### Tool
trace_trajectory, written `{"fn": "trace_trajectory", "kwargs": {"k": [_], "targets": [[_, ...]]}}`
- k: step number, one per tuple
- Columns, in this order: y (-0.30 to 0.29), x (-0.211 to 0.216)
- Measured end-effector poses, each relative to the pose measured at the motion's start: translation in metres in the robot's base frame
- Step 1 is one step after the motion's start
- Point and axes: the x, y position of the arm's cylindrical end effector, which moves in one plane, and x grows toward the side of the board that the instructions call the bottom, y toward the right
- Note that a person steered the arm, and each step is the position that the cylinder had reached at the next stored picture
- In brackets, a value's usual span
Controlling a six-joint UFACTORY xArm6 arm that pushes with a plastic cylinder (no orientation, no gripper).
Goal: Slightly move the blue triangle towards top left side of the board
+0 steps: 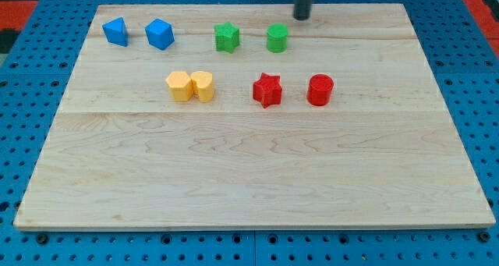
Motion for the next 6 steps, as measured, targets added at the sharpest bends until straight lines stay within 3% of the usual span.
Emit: {"fn": "trace_trajectory", "kwargs": {"k": [1,3,4,6], "targets": [[-0.06,-0.011],[-0.239,0.004],[-0.288,0.004],[-0.294,0.042]]}}
